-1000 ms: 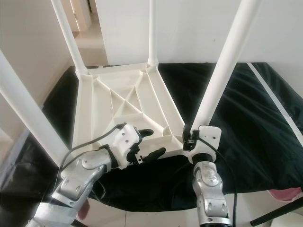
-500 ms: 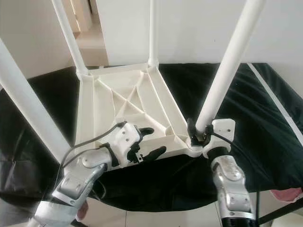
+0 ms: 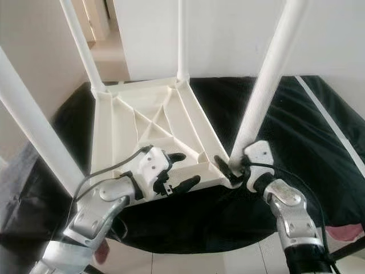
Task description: Building children table
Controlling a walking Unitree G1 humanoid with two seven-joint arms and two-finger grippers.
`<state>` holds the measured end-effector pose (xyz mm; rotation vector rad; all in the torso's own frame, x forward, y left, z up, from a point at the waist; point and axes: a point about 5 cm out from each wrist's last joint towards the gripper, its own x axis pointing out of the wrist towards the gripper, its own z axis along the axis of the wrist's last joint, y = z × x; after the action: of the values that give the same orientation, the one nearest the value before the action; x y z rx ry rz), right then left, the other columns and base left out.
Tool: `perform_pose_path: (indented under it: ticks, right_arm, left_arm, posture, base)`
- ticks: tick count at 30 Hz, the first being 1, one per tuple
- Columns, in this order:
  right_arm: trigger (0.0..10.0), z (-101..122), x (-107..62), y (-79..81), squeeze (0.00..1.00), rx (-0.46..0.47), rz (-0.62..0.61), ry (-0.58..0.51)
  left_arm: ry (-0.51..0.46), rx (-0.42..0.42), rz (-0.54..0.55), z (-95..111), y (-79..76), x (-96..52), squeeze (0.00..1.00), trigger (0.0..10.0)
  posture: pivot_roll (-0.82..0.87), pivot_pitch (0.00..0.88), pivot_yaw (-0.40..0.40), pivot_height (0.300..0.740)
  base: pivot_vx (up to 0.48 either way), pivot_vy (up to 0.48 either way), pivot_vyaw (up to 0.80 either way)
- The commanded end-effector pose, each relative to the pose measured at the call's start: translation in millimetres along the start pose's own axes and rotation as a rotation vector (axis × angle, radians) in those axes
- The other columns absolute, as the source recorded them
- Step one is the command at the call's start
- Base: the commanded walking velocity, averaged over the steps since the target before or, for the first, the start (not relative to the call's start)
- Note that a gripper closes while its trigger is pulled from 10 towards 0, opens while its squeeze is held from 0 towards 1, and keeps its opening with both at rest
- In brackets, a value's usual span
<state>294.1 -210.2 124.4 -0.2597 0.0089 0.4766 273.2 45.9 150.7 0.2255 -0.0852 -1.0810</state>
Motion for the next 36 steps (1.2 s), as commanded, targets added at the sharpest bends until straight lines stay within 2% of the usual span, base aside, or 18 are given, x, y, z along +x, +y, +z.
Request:
perform_pose_path:
  ticks: [1,2,3,4,5,7,17,18,20,23,25,27,28,30,31,32,33,36]
  right_arm:
    - [10.0,-0.4,4.7,3.2,0.0,-0.013,0.039,0.001]
    - [7.8,0.7,6.6,4.2,0.0,-0.015,0.052,-0.005]
    - [7.8,0.7,6.6,4.2,0.0,-0.015,0.052,-0.005]
    - [4.6,2.1,9.9,4.4,0.0,-0.04,0.056,-0.012]
    - [0.2,2.3,10.9,4.2,0.0,-0.045,0.059,-0.015]
    - [0.0,2.1,11.3,4.0,0.0,-0.061,0.067,-0.015]
    - [0.0,-4.5,6.1,3.0,0.0,-0.04,0.065,-0.005]
    - [10.0,-5.7,5.4,2.2,0.0,-0.033,0.049,0.0]
    - [10.0,-7.1,5.1,1.7,0.0,-0.03,0.029,0.005]
    - [10.0,-17.6,8.4,2.4,0.0,-0.021,-0.112,0.065]
    - [10.0,-17.6,8.4,2.4,0.0,-0.021,-0.112,0.065]
    - [10.0,-22.1,10.1,4.0,0.0,0.005,-0.204,0.094]
    - [10.0,-22.1,10.1,4.0,0.0,0.005,-0.204,0.094]
    - [10.0,-23.1,10.2,7.5,0.0,0.094,-0.302,0.108]
    - [10.0,-23.1,10.2,7.5,0.0,0.094,-0.302,0.108]
    - [10.0,-23.1,9.4,15.0,0.0,0.198,-0.396,0.11]
    - [10.0,-23.1,9.4,15.0,0.0,0.198,-0.396,0.11]
    - [10.0,-22.5,10.1,28.2,0.0,0.29,-0.478,0.104]
  left_arm:
    - [0.008,0.001,-0.026,-1.7,0.0,0.4,0.0,10.0]
    - [0.007,0.001,-0.025,-1.5,0.0,0.4,0.0,10.0]
    - [0.007,0.001,-0.025,-1.5,0.0,0.4,0.0,10.0]
    - [0.007,0.001,-0.024,-1.6,0.0,0.4,0.0,10.0]
    - [0.007,0.001,-0.024,-1.6,-0.1,0.6,0.0,10.0]
    - [0.007,0.001,-0.022,-1.7,-0.4,0.7,0.0,10.0]
    - [0.005,-0.007,-0.022,-3.0,-3.4,0.8,0.0,10.0]
    - [0.005,-0.007,-0.023,-3.1,-3.7,1.1,0.0,10.0]
    - [0.005,-0.007,-0.024,-3.3,-3.9,1.5,0.0,10.0]
    - [0.003,-0.008,-0.034,-3.3,-5.0,3.3,0.0,10.0]
    - [0.003,-0.008,-0.034,-3.3,-5.0,3.3,0.0,10.0]
    - [0.002,-0.007,-0.038,-3.1,-5.6,4.2,0.0,10.0]
    - [0.002,-0.007,-0.038,-3.1,-5.6,4.2,0.0,10.0]
    - [0.002,-0.007,-0.039,-3.4,-6.0,3.8,0.0,10.0]
    - [0.002,-0.007,-0.039,-3.4,-6.0,3.8,0.0,10.0]
    - [0.003,-0.008,-0.039,-3.8,-6.4,3.6,0.0,10.0]
    - [0.003,-0.008,-0.039,-3.8,-6.4,3.6,0.0,10.0]
    - [0.001,-0.01,-0.04,-3.7,-7.0,4.4,0.0,10.0]
  posture:
    - [-0.09,0.005,0.027,0.74]
    - [-0.09,0.005,0.023,0.74]
    - [-0.09,0.005,0.023,0.74]
    - [-0.08,0.005,0.021,0.74]
    - [-0.08,0.006,0.02,0.74]
    - [-0.08,0.006,0.018,0.74]
    - [-0.09,0.006,0.014,0.74]
    - [-0.09,0.006,0.014,0.74]
    - [-0.1,0.005,0.017,0.74]
    - [-0.11,0.006,0.021,0.74]
    - [-0.11,0.006,0.021,0.74]
    - [-0.11,0.005,0.023,0.74]
    - [-0.11,0.005,0.023,0.74]
    - [-0.11,0.002,0.022,0.74]
    - [-0.11,0.002,0.022,0.74]
    - [-0.11,0.0,0.021,0.74]
    - [-0.11,0.0,0.021,0.74]
    - [-0.11,0.0,0.021,0.74]
  base:
    - [0.0,0.0,0.0]
    - [0.0,0.0,0.0]
    - [0.0,0.0,0.0]
    - [0.0,0.0,0.0]
    - [0.0,0.0,0.0]
    - [0.0,0.0,0.0]
    - [0.0,0.0,0.0]
    - [0.0,0.0,0.0]
    - [0.0,0.0,0.0]
    - [0.0,0.0,0.0]
    - [0.0,0.0,0.0]
    - [0.0,0.0,0.0]
    - [0.0,0.0,0.0]
    - [0.0,0.0,0.0]
    - [0.0,0.0,0.0]
    - [0.0,0.0,0.0]
    - [0.0,0.0,0.0]
    - [0.0,0.0,0.0]
